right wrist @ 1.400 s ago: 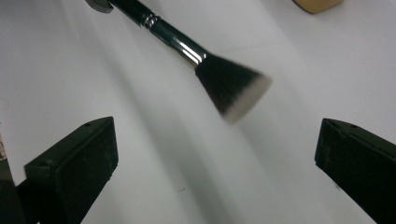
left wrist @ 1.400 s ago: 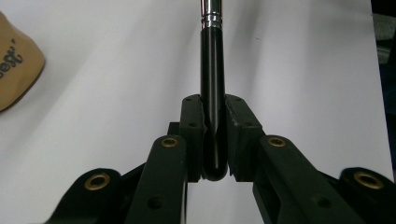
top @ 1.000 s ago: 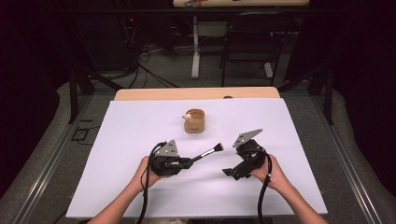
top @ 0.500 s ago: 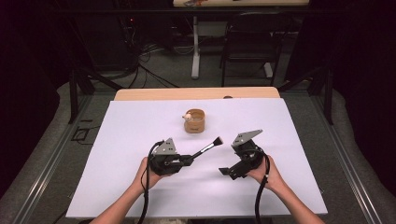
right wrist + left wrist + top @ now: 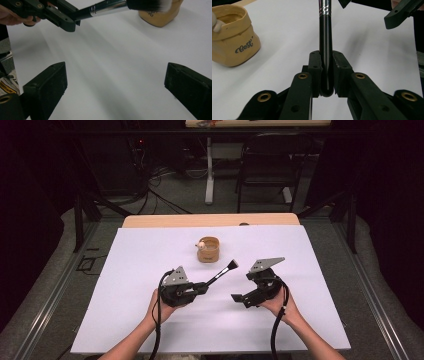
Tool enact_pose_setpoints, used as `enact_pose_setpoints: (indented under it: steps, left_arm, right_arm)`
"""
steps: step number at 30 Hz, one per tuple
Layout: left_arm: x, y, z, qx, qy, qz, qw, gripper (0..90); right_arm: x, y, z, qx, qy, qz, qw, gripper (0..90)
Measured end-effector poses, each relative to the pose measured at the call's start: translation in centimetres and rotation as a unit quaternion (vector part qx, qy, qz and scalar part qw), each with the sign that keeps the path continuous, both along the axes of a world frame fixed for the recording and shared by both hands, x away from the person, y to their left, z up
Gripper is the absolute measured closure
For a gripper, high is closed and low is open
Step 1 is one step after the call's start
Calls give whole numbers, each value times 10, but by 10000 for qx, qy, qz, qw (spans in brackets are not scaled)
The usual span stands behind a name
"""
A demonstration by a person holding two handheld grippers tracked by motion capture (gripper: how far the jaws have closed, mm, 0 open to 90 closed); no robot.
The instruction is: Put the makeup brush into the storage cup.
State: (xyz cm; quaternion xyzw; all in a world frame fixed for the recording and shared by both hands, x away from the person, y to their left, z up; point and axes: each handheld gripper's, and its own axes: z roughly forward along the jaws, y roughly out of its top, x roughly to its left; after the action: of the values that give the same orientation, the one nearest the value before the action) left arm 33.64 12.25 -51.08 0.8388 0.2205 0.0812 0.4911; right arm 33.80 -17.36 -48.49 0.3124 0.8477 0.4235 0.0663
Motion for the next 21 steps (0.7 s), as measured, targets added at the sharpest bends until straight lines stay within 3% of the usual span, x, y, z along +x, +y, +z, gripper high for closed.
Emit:
enact_pose_setpoints:
  steps: [3, 11, 21]
  left_arm:
    - [0, 0, 0, -125, -18, 7, 9999, 789]
    - [0, -3, -1, -154, -28, 39, 9999, 789]
    - [-2, -6, -1, -128, -149, 89, 9998, 788]
  right_arm:
    - [0, 2, 2, 149, -39, -38, 9999, 79]
    - [1, 10, 7, 498, -146, -68, 9986, 179]
    - [5, 17, 9, 874, -64, -259, 9958, 298]
